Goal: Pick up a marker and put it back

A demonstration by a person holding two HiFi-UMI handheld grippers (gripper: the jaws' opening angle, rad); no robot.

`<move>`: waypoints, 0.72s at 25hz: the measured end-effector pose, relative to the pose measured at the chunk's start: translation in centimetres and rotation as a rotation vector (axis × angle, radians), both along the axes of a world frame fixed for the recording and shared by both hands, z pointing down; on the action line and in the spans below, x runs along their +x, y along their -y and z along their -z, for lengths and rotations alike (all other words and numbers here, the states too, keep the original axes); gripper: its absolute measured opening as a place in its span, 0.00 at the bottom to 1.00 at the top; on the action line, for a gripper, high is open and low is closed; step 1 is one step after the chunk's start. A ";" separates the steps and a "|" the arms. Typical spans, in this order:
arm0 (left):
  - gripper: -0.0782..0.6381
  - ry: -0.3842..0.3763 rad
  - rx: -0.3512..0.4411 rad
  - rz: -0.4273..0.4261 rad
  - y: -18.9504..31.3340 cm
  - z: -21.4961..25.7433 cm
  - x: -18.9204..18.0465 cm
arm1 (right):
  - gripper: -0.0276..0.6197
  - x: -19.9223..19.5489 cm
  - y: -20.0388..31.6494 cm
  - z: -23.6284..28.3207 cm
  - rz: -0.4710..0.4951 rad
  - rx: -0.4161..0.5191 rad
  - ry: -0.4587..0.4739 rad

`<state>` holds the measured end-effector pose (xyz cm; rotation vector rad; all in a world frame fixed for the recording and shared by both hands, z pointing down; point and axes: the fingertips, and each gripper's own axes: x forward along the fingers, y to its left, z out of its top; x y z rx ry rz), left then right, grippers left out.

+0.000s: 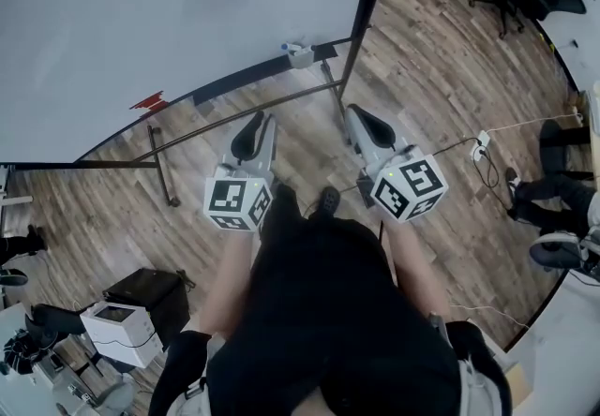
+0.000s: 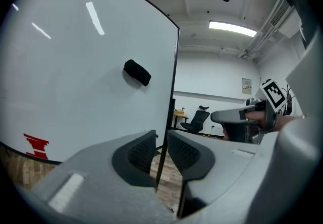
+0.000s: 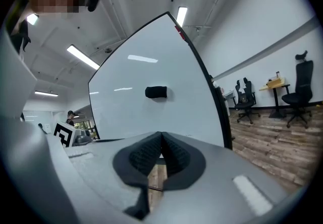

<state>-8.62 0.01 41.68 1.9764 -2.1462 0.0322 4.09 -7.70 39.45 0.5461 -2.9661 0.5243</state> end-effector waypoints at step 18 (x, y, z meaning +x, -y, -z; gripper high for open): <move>0.21 0.002 0.028 -0.086 2.4 1.7 0.3 | 0.04 -1.9 0.3 1.2 -0.003 0.145 -0.062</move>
